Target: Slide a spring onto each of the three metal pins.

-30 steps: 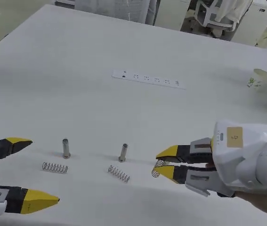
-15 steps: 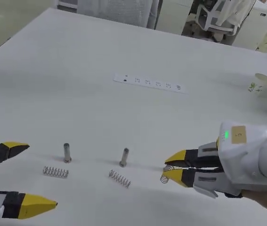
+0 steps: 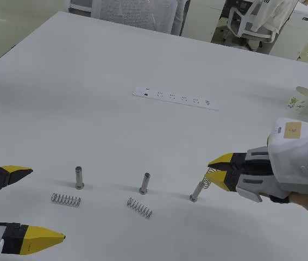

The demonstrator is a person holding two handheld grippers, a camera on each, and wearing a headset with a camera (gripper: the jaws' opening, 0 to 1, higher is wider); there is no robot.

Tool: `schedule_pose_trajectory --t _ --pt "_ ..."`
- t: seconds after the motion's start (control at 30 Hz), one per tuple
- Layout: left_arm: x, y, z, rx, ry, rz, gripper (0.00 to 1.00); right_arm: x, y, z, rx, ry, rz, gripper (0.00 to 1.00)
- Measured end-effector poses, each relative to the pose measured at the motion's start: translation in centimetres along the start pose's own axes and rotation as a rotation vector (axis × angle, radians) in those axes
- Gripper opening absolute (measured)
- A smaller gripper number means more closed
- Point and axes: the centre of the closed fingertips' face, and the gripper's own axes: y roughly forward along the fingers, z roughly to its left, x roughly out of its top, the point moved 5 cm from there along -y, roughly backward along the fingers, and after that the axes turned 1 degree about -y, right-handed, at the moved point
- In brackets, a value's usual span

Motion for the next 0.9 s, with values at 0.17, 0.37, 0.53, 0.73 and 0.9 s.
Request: schedule_pose_trajectory --t 0.17,0.37,0.53,0.73,0.9 --pt "-0.2 -0.1 0.0 0.001 -0.001 0.005 0.97 -0.2 0.4 -0.9 -0.019 0.034 -0.002 0.07" --pt "-0.3 -0.3 0.1 0.008 -0.005 0.004 0.97 -0.6 1.0 -1.4 -0.021 0.064 0.006 0.07" --pt "-0.4 -0.5 0.3 0.016 -0.01 0.003 0.97 -0.7 1.2 -1.4 -0.02 0.097 0.001 0.07" --pt "-0.6 -0.6 0.2 0.015 -0.021 0.008 0.96 -0.9 1.5 -1.1 -0.011 0.095 0.014 0.07" --pt "-0.5 -0.6 0.2 0.019 -0.022 0.001 0.96 -1.0 1.7 -1.0 -0.012 0.094 0.019 0.07"
